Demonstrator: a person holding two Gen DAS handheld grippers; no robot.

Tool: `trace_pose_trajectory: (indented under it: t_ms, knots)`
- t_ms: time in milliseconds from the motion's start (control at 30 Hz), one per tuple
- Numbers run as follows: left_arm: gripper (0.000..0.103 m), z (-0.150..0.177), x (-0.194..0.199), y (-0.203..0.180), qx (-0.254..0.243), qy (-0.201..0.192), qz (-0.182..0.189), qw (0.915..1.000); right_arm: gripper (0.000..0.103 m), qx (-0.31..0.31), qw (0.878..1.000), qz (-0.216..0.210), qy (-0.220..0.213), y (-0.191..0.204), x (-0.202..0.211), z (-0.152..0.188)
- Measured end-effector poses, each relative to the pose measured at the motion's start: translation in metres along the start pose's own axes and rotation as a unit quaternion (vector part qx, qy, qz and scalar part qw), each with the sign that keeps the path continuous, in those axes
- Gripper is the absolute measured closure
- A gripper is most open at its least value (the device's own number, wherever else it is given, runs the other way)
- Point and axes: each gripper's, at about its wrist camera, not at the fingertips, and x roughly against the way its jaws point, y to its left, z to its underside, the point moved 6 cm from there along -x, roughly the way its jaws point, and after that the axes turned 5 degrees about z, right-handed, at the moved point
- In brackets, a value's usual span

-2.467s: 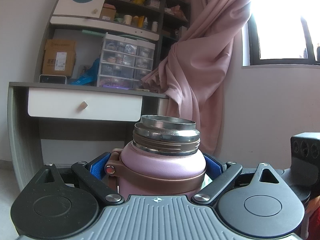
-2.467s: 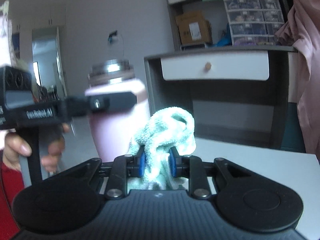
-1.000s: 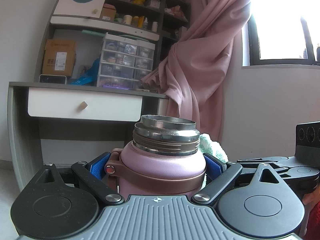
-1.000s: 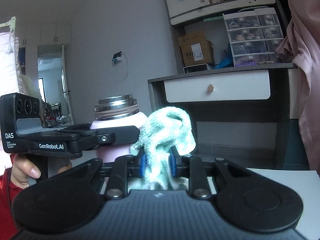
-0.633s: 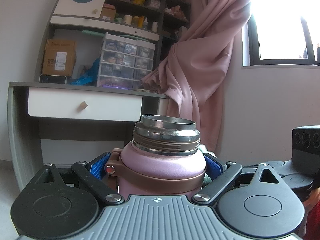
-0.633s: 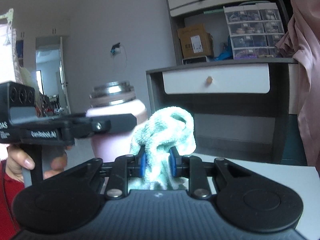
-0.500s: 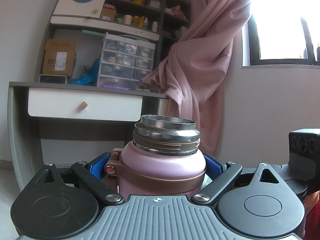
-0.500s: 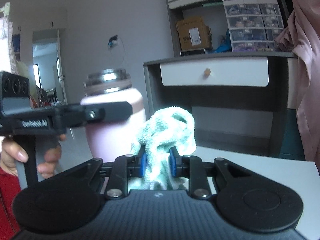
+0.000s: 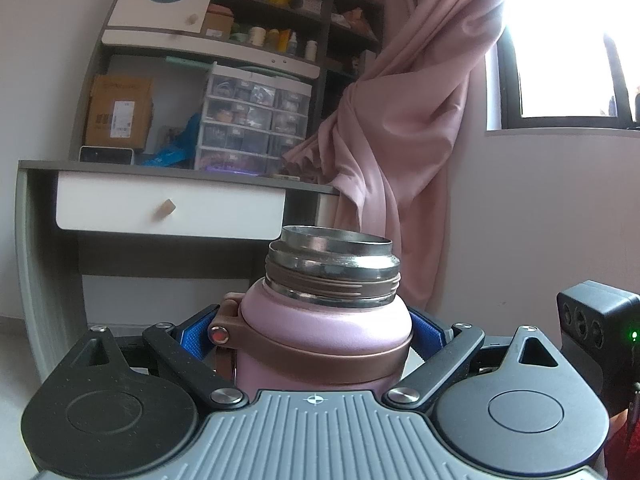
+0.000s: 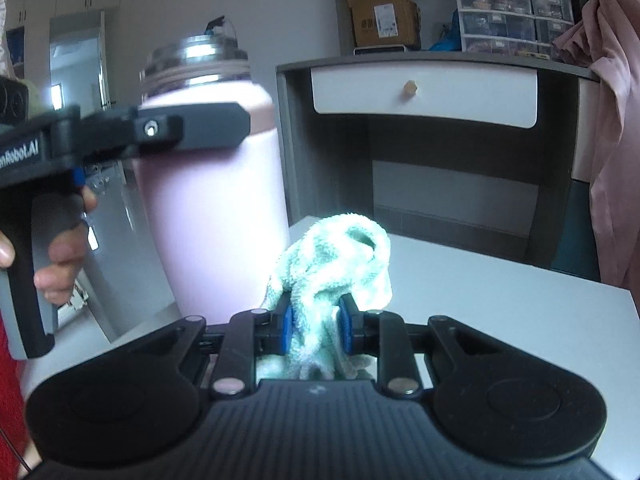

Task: Clean container
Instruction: 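Wipe the towel along the lower bottle side with the right gripper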

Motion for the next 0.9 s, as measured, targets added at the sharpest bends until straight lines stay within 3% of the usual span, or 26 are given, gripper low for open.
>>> trace_pose_trajectory:
  t_ms: [500,900]
  knots:
    - [0.009,0.001,0.001,-0.007,-0.004,0.002,0.0,1.0,0.079,0.028,0.999,0.005,0.037,0.009,-0.008,0.011]
    - [0.009,0.002,0.005,-0.006,-0.005,0.003,0.002,1.0,0.079,0.023,1.0,-0.011,0.0,0.004,0.004,-0.006]
